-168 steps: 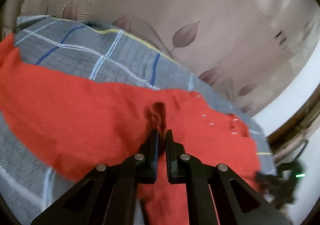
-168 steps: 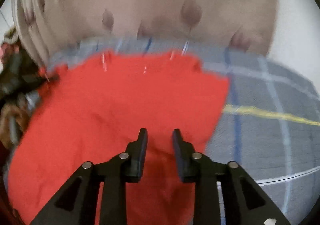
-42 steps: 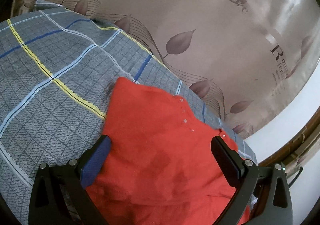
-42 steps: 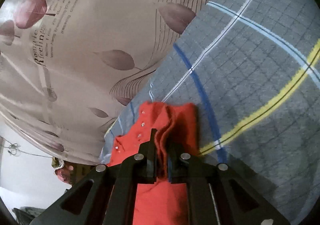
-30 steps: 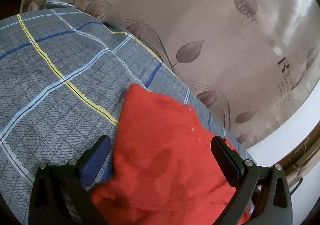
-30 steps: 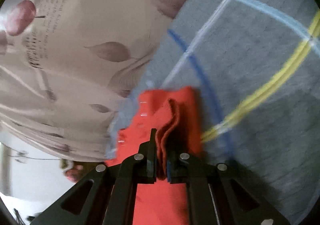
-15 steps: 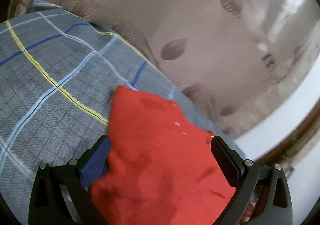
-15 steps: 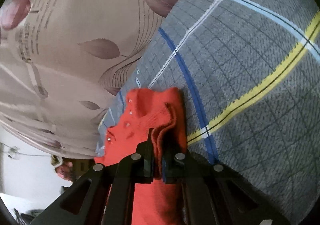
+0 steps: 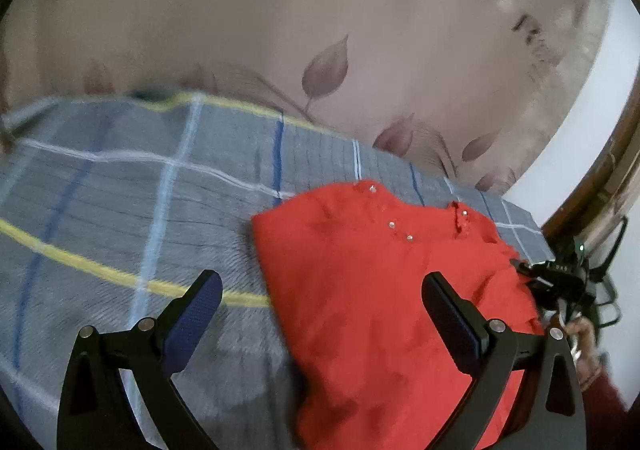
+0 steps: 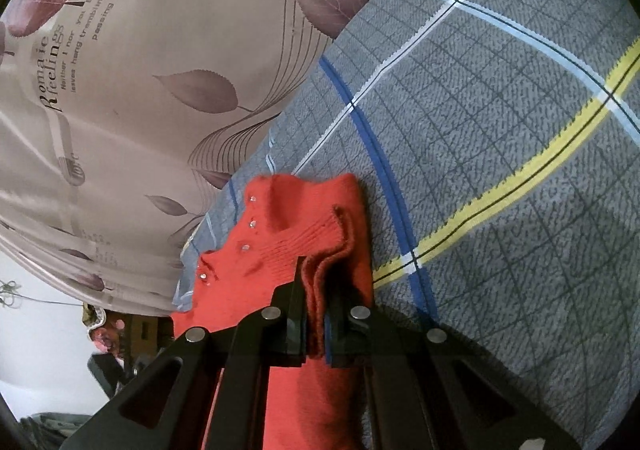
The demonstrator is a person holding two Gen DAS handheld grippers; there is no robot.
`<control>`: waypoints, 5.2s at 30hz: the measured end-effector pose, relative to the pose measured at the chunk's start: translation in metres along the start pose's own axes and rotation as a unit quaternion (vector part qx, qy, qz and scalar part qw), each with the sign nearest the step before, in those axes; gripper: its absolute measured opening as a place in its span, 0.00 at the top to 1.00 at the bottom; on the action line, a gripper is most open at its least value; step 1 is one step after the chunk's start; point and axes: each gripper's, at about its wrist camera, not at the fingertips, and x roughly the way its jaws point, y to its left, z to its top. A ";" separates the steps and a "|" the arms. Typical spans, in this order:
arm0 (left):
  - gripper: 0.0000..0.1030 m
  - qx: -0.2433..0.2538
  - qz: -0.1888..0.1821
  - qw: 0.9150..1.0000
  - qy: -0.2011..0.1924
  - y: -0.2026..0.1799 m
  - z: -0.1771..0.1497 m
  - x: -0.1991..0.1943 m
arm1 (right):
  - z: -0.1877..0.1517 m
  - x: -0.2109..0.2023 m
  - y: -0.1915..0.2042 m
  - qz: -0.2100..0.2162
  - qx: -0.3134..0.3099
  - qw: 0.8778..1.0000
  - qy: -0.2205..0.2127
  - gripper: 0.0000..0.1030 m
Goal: Fold small clothes
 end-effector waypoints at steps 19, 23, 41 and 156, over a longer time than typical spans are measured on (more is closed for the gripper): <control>0.95 -0.050 0.051 0.997 -0.014 0.042 0.029 0.036 | 0.001 0.006 0.008 -0.003 -0.017 1.000 -0.003 0.94; 0.95 -0.014 0.074 0.997 0.002 0.036 0.020 0.046 | 0.000 0.007 0.009 0.007 -0.022 1.000 0.002 0.90; 0.56 -0.012 0.033 0.998 -0.049 -0.009 -0.038 -0.068 | -0.036 -0.076 -0.006 0.088 0.007 0.996 -0.012 0.36; 0.51 -0.104 -0.213 0.967 0.098 -0.058 -0.280 -0.165 | -0.316 -0.169 0.009 0.074 -0.129 0.986 0.071 0.72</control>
